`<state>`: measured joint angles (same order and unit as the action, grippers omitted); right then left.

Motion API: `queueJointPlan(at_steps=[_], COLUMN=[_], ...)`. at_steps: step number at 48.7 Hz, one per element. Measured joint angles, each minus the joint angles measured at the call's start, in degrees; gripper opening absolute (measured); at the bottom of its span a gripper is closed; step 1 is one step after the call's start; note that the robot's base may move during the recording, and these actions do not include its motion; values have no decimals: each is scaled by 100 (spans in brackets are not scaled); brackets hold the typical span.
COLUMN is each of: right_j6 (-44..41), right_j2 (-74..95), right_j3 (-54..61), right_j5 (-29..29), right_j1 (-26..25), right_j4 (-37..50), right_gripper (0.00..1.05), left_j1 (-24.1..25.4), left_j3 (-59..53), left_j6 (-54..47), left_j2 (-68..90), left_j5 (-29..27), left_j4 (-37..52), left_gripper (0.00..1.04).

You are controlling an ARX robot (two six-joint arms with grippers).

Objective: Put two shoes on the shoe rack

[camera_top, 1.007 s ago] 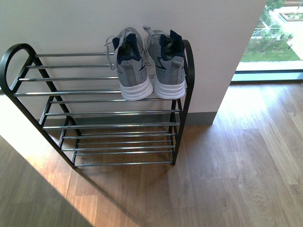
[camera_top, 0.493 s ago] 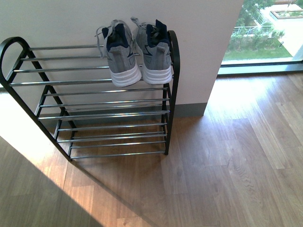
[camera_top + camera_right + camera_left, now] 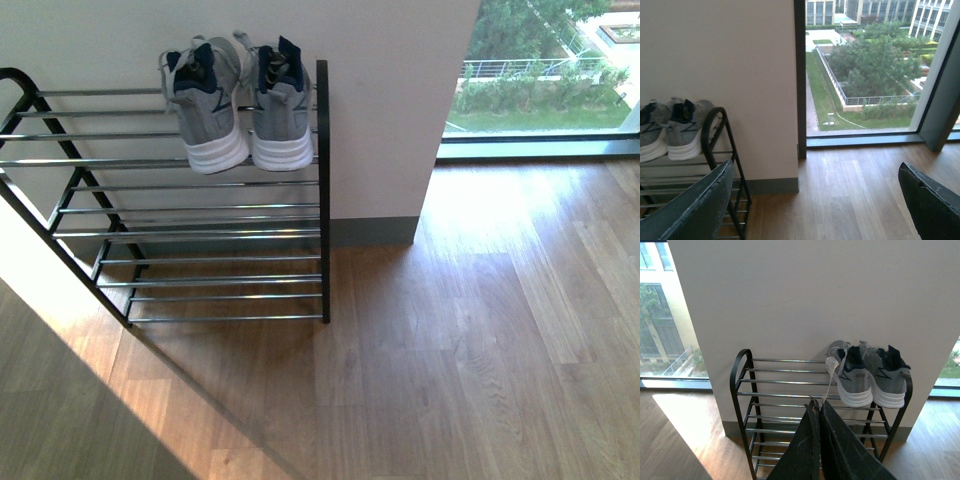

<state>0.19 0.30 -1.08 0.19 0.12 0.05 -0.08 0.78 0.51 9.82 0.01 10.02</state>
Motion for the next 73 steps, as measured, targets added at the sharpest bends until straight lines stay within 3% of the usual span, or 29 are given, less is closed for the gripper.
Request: queueJointPlan(at_steps=[6,73], right_j6=[0,0], right_j2=[-2,-9], right_j3=[0,0], right_j5=[-2,-11], right_j1=[-2,-2], right_j4=[-7,-11], right_gripper=[96,96], left_j1=[2,9], left_j3=[4,4], left_j6=[-9,-11], left_j2=[-800,-892], left_j5=[13,0], left_j4=[-957,-1003], left_gripper=[1,1])
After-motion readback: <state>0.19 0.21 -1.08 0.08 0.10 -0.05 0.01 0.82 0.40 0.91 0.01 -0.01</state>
